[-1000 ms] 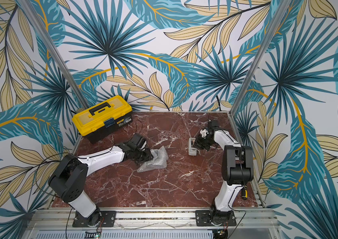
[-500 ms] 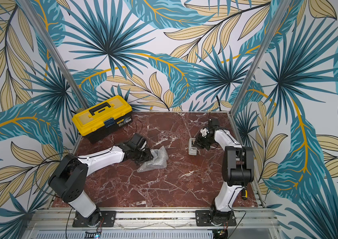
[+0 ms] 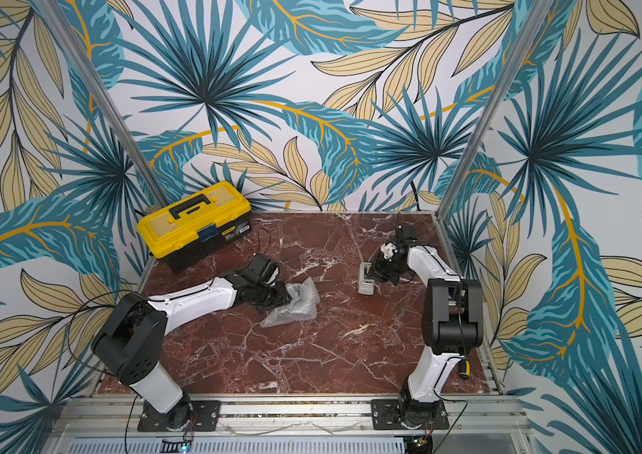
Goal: Wrap mugs in bubble wrap
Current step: Tear off the tape using the Tape Cutter.
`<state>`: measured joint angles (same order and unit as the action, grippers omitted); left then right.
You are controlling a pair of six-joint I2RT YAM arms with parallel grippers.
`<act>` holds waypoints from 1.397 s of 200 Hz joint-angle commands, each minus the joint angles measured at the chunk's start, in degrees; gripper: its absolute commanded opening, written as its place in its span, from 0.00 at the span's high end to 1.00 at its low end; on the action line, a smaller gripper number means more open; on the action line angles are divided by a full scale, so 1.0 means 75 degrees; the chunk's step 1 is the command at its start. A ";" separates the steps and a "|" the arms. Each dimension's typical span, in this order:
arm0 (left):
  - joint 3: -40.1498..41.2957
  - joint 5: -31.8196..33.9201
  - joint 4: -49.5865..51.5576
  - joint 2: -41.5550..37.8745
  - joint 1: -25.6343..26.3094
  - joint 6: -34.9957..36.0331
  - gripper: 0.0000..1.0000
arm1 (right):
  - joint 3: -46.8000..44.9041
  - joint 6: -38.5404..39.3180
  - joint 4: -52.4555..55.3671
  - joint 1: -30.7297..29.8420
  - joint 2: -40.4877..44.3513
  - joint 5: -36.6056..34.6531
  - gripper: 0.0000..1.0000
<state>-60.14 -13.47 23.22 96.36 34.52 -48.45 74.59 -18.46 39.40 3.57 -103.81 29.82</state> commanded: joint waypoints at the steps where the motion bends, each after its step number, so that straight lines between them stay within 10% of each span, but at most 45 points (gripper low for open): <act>1: 0.0097 -0.0116 0.0053 0.0125 0.0095 -0.0009 0.67 | 0.0194 -0.0011 0.0138 0.0014 0.0330 0.0064 1.00; 279: 0.0097 -0.0119 0.0049 0.0108 0.0108 -0.0021 0.67 | 0.0207 -0.0280 0.0354 0.0004 0.0628 -0.0092 1.00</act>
<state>-60.14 -13.47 23.22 96.36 34.54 -48.45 75.55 -20.36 42.09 3.55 -102.45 27.68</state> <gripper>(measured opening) 0.336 0.049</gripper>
